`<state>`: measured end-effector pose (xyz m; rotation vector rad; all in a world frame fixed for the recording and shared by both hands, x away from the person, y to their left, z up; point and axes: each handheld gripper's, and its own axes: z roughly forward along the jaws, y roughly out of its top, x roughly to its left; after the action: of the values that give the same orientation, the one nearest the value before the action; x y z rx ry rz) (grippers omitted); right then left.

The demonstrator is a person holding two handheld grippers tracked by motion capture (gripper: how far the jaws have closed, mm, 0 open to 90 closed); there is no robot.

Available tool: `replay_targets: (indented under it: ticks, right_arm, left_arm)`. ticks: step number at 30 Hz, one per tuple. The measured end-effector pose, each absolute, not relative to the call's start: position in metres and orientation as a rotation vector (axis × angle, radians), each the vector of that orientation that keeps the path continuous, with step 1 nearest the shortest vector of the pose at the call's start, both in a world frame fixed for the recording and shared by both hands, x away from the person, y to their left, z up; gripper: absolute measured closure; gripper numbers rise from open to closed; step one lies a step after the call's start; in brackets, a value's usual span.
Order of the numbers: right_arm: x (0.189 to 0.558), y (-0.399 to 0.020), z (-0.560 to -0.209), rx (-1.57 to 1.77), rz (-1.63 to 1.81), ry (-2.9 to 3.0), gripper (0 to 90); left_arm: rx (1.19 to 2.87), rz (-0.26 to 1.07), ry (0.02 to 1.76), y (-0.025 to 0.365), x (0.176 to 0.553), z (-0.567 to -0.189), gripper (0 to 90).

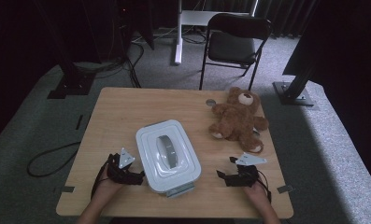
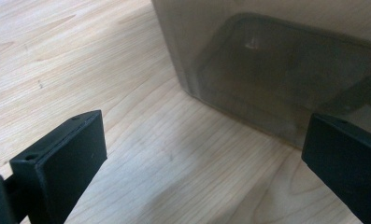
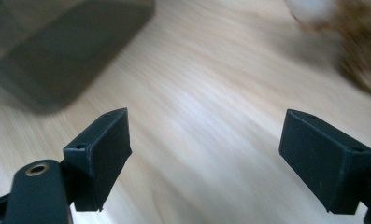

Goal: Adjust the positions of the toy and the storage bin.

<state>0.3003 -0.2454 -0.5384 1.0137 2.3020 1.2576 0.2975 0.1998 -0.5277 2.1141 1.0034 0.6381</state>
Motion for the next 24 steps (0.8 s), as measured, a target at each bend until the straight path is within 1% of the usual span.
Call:
replay_targets:
  ticks: [7,15,19,22,24]
  right_arm:
    - [0.287,-0.278,-0.555,1.117,1.198,2.260,15.9]
    - [0.287,-0.285,-0.556,1.146,1.197,2.225,15.9]
    - [0.288,-0.289,-0.558,1.187,1.195,2.195,15.9]
    - [0.288,-0.288,-0.559,1.197,1.168,2.196,15.9]
    - [0.290,-0.289,-0.559,1.220,1.147,2.199,15.9]
  left_arm:
    - [2.119,0.606,0.981,0.186,0.301,-0.529,0.6]
    - [2.053,0.534,1.024,0.179,0.309,-0.530,0.6]
    - [2.066,0.569,1.073,0.185,0.307,-0.526,0.6]
    - [2.039,0.598,1.104,0.196,0.303,-0.521,0.6]
    - [2.044,0.594,1.121,0.202,0.300,-0.515,0.7]
